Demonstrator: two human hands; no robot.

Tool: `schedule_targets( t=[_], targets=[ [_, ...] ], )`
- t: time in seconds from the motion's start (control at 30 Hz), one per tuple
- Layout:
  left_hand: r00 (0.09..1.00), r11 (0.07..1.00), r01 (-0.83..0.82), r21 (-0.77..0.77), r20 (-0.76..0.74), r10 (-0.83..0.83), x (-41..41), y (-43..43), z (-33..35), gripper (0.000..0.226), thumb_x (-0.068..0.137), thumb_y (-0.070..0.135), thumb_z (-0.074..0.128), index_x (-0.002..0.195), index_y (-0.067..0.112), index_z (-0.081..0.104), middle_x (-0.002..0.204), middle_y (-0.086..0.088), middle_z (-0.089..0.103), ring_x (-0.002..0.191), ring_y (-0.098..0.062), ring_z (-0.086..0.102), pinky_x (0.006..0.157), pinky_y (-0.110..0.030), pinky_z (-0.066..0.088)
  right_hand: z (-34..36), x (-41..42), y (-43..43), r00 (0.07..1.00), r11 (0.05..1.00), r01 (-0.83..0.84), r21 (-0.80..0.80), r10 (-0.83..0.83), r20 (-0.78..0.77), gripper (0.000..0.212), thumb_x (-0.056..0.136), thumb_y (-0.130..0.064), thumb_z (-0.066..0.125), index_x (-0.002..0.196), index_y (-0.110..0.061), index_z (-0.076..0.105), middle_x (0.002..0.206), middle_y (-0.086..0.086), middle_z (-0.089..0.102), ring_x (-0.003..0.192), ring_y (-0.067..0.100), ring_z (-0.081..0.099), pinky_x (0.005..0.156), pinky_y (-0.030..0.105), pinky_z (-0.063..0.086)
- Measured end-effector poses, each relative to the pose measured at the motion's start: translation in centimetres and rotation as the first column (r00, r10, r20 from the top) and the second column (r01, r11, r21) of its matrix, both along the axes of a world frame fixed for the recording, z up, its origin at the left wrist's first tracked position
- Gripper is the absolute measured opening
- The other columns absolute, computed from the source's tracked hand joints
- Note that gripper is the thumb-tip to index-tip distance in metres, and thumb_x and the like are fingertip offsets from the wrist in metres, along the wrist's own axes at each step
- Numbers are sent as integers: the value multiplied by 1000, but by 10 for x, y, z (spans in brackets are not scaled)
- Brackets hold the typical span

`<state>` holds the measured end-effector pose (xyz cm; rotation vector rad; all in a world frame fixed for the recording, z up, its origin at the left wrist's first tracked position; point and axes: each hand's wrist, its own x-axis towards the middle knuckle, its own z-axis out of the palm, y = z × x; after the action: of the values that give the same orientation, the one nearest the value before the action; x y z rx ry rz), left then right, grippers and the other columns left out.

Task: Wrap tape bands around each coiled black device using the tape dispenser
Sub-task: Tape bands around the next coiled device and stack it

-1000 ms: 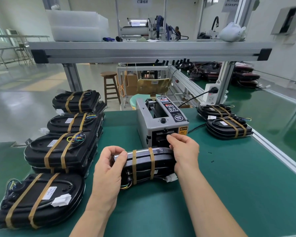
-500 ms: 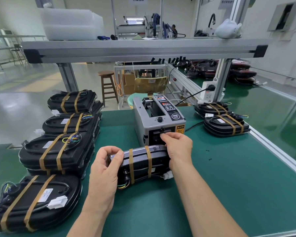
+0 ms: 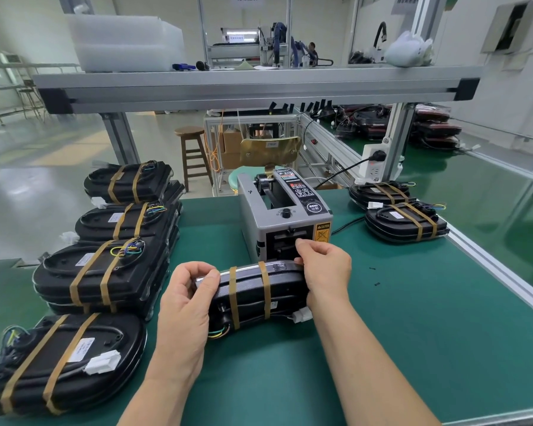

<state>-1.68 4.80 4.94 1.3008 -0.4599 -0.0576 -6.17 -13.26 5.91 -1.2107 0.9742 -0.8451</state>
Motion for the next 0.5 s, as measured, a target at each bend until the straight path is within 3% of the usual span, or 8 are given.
schedule_targets(
  t=[0.3, 0.43, 0.5],
  targets=[
    [1000, 1000, -5, -5, -6, 5, 0, 0, 2, 12, 95, 7, 59, 87, 16, 62, 71, 12, 60, 66, -1, 55, 62, -10, 47, 8, 7, -2, 999, 1000, 9, 30, -8, -52, 12, 82, -20, 76, 73, -21, 68, 67, -1, 70, 76, 19, 67, 63, 26, 49],
    [1000, 1000, -18, -1, -16, 18, 0, -1, 3, 12, 95, 7, 58, 88, 15, 61, 71, 12, 61, 66, -1, 56, 63, -10, 48, 10, 8, 2, 997, 1000, 5, -25, -7, -75, 16, 84, -19, 73, 71, -24, 64, 88, 3, 72, 90, 23, 66, 83, 38, 57],
    [1000, 1000, -24, 8, -19, 24, 0, 0, 2, 12, 95, 8, 58, 87, 16, 62, 72, 9, 60, 66, -2, 55, 63, -11, 48, 9, 4, 5, 998, 998, -34, -56, 31, -54, 12, 85, -20, 73, 74, -22, 67, 87, 1, 71, 90, 21, 66, 83, 37, 56]
  ],
)
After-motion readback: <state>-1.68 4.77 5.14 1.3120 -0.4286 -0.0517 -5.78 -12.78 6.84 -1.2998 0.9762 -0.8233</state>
